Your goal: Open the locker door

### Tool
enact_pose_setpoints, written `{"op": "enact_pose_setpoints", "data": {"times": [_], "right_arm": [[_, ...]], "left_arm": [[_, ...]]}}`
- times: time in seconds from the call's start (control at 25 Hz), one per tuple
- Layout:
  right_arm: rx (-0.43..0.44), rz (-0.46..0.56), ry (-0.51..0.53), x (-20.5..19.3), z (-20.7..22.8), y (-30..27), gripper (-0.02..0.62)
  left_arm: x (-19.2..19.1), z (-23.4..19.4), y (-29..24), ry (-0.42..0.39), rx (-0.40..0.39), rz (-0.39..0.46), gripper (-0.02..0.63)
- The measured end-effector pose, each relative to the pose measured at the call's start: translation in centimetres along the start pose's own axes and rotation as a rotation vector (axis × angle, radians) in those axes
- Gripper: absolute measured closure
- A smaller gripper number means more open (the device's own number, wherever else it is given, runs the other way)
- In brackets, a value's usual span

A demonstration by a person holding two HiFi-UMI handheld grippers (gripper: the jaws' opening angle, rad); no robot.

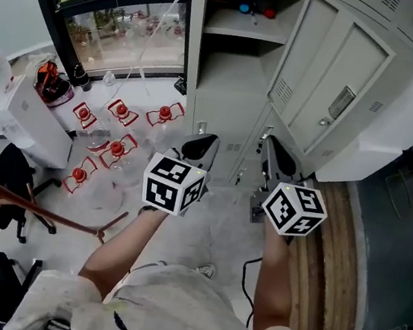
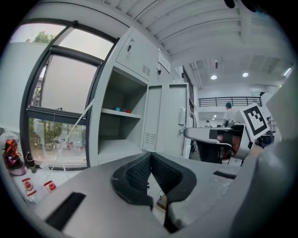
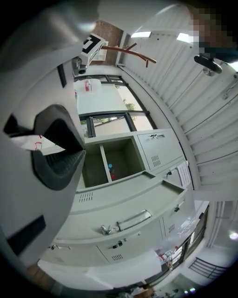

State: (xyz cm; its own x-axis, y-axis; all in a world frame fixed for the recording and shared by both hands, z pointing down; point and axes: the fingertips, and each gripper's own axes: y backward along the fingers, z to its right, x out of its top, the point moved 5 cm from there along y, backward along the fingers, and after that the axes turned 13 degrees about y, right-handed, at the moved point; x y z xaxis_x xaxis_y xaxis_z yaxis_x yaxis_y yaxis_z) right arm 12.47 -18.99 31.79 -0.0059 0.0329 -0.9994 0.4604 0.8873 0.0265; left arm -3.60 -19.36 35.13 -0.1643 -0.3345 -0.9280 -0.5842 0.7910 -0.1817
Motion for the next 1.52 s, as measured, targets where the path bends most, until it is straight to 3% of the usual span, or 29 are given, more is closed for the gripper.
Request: {"op": "enact_pose_setpoints", "data": {"times": [0.64, 1.52], "right_arm": [[-0.039, -0.046, 0.133, -0.5, -9.2, 1.4, 0.592], [-0.065, -0.069, 0.169, -0.8, -13.4, 1.7, 0.592]], "left_arm": [[-0.5, -2.0, 5.2, -0.006, -0.013, -0.002, 0.600], [-0.9, -4.0, 8.2, 0.020, -0.052, -0.004, 0.600]]}}
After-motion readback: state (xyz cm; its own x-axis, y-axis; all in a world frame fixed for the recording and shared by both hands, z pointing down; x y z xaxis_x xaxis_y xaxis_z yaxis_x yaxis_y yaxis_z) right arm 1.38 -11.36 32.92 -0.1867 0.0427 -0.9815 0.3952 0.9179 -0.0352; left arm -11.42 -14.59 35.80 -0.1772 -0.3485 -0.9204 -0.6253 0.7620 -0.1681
